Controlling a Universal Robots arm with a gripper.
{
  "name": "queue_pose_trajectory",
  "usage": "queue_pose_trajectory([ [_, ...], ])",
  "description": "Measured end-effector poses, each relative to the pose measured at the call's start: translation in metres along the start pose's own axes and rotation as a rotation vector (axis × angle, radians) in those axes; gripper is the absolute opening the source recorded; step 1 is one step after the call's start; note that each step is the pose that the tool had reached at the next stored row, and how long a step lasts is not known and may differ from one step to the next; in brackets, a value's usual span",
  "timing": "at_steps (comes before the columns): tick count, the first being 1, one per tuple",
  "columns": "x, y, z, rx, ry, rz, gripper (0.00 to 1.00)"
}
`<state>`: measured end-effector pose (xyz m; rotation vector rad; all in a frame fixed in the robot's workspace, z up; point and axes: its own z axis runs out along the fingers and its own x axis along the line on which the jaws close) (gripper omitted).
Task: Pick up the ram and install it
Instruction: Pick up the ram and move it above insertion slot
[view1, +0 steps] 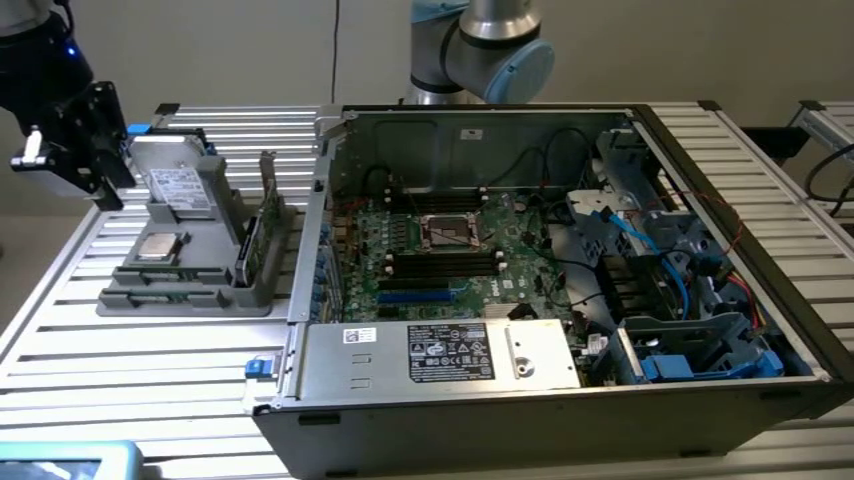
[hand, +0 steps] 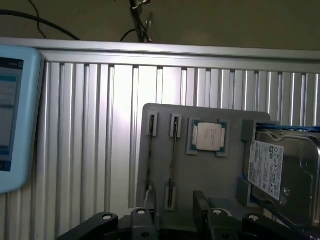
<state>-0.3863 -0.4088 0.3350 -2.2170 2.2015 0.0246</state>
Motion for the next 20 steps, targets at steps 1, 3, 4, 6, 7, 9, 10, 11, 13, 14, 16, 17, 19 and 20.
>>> queue_pose_trajectory([
  [1, 0.0, 0.0, 0.0014, 0.0014, 0.0001, 0.006, 0.42],
  [3, 0.0, 0.0, 0.004, 0.0051, 0.0001, 0.016, 0.42],
  [4, 0.001, 0.0, 0.0051, 0.0073, 0.0004, 0.02, 0.42],
  [6, 0.001, 0.0001, 0.0074, 0.0104, 0.0007, 0.026, 0.42],
  [7, 0.001, 0.0001, 0.0088, 0.0106, 0.0014, 0.027, 0.42],
  [9, 0.001, 0.0001, 0.0118, 0.0109, 0.0035, 0.028, 0.42],
  [10, 0.001, 0.0002, 0.0134, 0.011, 0.0047, 0.028, 0.42],
  [11, 0.001, 0.0002, 0.0149, 0.0111, 0.0061, 0.028, 0.42],
  [13, 0.001, 0.0003, 0.0176, 0.0111, 0.0099, 0.028, 0.42],
  [14, 0.001, 0.0002, 0.0189, 0.0111, 0.0113, 0.028, 0.42],
  [16, 0.002, 0.0003, 0.0216, 0.011, 0.0134, 0.028, 0.42],
  [17, 0.002, 0.0003, 0.0233, 0.0111, 0.014, 0.028, 0.42],
  [19, 0.002, 0.0003, 0.0261, 0.0111, 0.0154, 0.028, 0.42],
  [20, 0.002, 0.0003, 0.027, 0.0111, 0.016, 0.028, 0.42],
])
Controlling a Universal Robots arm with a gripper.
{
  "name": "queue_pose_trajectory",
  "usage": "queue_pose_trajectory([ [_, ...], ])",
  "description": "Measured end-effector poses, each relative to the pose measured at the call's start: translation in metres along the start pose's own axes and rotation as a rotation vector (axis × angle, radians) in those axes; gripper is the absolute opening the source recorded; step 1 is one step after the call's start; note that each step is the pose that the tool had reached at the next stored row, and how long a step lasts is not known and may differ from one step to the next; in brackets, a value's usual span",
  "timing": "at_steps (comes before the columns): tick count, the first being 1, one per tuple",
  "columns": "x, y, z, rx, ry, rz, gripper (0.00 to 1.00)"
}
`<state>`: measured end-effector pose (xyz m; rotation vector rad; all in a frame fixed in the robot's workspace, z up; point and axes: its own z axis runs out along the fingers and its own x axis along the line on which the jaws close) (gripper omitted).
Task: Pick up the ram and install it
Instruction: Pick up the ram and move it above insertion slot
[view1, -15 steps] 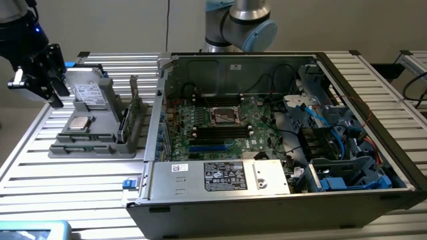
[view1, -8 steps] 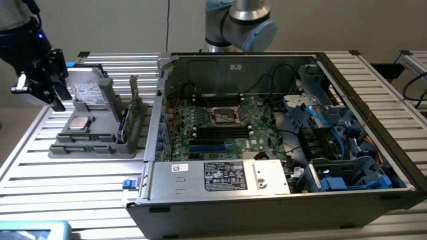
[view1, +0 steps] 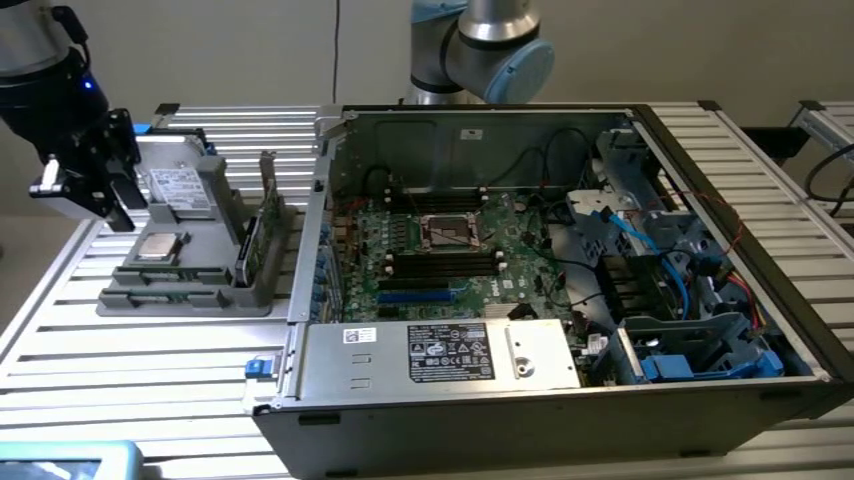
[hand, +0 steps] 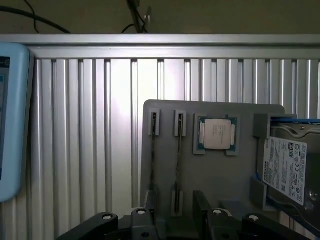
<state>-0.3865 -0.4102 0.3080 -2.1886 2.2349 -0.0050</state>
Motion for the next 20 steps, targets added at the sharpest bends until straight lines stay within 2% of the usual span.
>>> queue_pose_trajectory([
  [20, 0.0074, -0.0004, 0.0104, 0.0001, 0.0007, 0.0, 0.42],
])
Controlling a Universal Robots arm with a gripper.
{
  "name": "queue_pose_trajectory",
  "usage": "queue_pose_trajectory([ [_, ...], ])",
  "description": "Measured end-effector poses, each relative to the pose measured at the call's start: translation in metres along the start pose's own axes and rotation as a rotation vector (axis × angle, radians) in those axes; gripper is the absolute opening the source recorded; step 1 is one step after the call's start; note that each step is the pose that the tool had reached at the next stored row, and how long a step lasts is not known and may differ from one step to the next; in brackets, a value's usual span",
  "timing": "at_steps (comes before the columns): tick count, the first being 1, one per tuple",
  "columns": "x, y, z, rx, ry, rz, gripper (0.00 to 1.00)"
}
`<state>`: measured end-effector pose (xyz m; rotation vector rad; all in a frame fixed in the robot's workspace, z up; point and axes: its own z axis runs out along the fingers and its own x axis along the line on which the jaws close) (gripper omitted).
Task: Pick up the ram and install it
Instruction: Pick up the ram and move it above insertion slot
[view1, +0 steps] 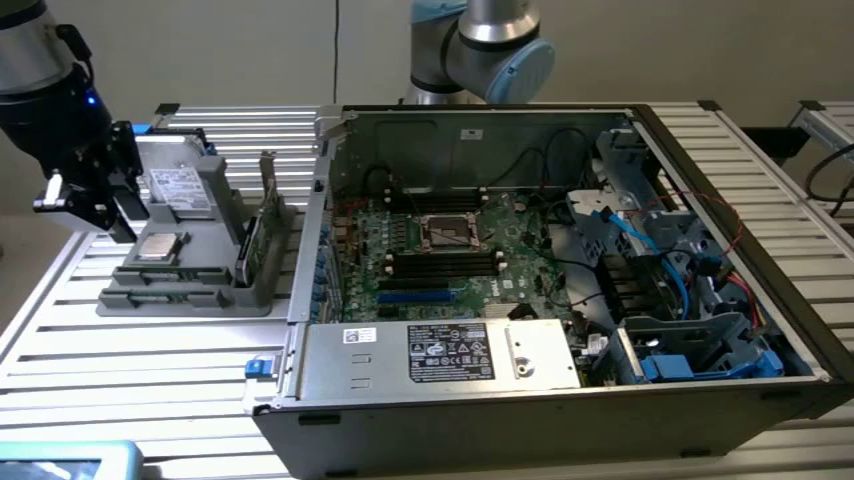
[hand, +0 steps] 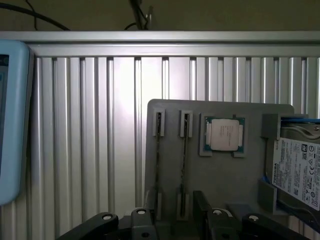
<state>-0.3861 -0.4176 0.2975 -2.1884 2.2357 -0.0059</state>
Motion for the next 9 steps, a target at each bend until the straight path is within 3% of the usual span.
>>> queue_pose_trajectory([
  [9, 0.008, -0.0015, 0.013, 0.0002, 0.0001, 0.003, 0.42],
])
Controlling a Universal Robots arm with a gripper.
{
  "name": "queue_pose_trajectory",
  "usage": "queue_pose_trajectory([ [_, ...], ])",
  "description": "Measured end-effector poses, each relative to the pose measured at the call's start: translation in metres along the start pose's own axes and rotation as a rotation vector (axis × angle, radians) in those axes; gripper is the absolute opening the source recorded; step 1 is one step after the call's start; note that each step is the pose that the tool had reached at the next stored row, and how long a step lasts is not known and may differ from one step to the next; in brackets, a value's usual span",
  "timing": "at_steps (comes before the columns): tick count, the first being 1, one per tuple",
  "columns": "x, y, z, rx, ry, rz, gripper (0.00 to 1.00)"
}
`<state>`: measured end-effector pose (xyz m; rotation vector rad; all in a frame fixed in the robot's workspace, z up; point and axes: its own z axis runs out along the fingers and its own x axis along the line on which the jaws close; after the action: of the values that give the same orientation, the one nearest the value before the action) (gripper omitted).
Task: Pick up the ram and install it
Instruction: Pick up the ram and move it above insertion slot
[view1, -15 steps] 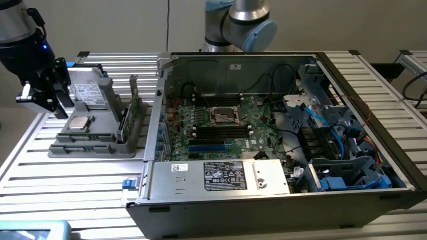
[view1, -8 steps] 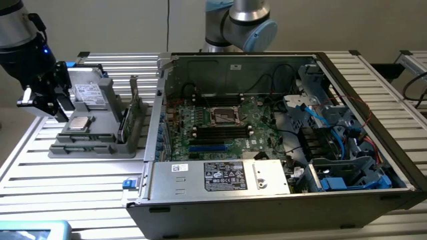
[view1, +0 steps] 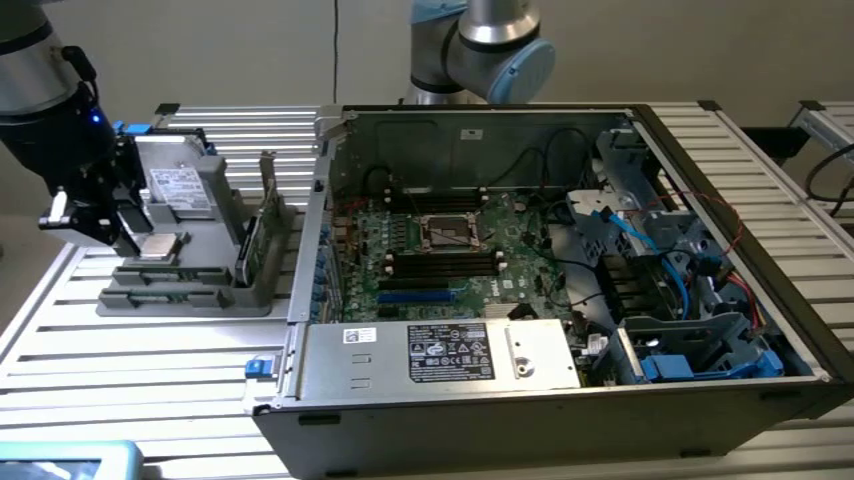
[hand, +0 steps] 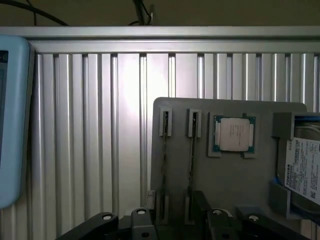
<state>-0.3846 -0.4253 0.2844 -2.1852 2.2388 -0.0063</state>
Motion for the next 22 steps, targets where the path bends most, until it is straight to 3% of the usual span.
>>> queue_pose_trajectory([
  [8, 0.001, -0.002, 0.0145, -0.0003, -0.0001, 0.003, 0.42],
  [15, 0.003, -0.0059, 0.0252, -0.01, 0.0001, 0.003, 0.42],
  [22, 0.006, -0.0084, 0.0378, -0.0107, 0.0, 0.003, 0.42],
])
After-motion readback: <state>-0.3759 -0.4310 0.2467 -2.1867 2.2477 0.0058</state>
